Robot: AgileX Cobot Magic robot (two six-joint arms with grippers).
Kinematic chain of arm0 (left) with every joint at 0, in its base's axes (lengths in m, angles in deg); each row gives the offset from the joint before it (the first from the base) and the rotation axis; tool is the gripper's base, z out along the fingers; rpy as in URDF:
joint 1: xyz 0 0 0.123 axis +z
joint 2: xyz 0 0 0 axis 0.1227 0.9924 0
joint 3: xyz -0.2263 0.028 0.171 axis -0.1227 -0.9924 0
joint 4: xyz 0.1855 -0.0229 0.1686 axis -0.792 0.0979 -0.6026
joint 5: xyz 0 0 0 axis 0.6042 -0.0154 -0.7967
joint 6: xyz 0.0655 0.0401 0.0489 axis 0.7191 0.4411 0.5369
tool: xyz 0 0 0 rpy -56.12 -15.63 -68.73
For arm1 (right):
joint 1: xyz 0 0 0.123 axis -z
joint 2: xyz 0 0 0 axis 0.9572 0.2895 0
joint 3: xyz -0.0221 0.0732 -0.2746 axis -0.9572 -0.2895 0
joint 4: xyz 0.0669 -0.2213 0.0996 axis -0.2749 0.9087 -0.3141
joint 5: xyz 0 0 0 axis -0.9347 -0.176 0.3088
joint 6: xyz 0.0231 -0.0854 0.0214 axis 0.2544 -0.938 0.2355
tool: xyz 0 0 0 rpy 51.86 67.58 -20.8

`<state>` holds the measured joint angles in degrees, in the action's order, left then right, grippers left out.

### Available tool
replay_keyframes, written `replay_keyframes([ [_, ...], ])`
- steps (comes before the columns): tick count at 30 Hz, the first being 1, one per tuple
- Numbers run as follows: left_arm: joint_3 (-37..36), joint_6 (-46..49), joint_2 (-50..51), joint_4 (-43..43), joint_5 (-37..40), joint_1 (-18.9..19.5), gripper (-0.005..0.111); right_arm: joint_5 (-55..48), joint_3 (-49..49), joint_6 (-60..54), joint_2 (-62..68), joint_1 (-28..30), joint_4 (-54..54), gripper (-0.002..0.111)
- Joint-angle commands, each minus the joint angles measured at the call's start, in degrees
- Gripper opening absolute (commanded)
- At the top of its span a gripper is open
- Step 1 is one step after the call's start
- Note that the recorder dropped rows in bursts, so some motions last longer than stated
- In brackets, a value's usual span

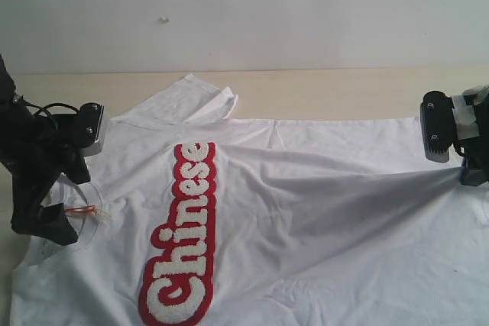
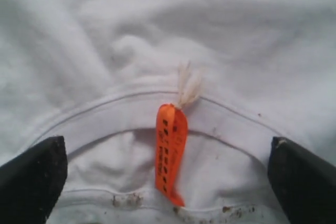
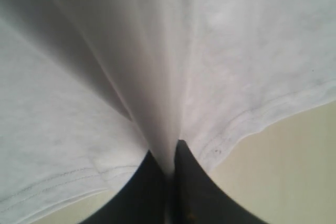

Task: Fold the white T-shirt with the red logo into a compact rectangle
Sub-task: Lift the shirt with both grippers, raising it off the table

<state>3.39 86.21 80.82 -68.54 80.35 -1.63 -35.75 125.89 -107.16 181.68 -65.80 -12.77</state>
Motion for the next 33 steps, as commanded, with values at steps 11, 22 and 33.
replay_keyframes([
  [11,-0.08,-0.63,8.11,0.39,-3.50,0.18,0.070,0.25,-0.02,0.46,0.35,0.30,-1.30,0.000],
  [22,0.37,-1.99,2.87,-3.63,-1.87,0.18,0.001,0.14,0.08,0.46,-0.57,0.30,1.77,0.000],
  [33,2.53,-1.99,-6.68,-0.75,0.23,0.18,0.001,-1.95,0.08,1.82,-6.26,0.30,1.77,0.000],
])
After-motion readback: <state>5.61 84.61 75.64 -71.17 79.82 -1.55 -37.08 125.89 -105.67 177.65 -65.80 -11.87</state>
